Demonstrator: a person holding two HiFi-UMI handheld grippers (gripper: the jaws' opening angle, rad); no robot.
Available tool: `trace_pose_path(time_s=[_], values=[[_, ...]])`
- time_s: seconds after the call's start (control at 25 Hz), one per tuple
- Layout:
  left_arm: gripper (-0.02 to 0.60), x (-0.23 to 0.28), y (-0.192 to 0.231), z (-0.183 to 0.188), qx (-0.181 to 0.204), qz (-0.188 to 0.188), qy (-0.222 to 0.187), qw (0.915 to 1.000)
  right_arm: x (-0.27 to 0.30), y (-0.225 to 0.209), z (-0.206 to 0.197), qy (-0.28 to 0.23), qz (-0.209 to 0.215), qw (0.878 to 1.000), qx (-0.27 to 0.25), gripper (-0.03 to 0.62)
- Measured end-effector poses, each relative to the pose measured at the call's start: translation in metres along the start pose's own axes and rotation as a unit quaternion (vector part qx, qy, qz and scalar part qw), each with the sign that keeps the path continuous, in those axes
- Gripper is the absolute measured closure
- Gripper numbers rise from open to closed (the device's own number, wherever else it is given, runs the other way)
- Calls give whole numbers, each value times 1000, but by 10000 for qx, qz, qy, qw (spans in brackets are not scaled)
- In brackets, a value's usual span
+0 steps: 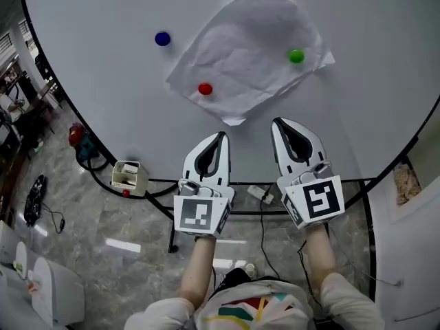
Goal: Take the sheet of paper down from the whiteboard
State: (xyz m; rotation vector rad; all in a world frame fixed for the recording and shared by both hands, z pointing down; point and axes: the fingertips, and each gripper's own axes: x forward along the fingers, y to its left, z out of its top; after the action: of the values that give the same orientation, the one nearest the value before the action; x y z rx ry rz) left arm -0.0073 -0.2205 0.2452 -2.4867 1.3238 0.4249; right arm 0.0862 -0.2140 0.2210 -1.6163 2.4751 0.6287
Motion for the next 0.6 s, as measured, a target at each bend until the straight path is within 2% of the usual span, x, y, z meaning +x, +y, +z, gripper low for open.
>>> trace_pose_path(time_s=[0.28,0.52,0.56,0.6], values=[[537,36,43,-4,-7,40,-141,9999,57,3,-7,121,-113,9995,-276,585],[532,48,59,16,161,99,-430,9989,76,-3,-14,232,-203,9987,-402,585],[492,51,60,19,201,71,-449,9988,78,-3,-15,249,-213,9984,-457,585],[423,53,60,22,269,20,-451,9986,79,-4,-16,265,-226,9981,-511,585]])
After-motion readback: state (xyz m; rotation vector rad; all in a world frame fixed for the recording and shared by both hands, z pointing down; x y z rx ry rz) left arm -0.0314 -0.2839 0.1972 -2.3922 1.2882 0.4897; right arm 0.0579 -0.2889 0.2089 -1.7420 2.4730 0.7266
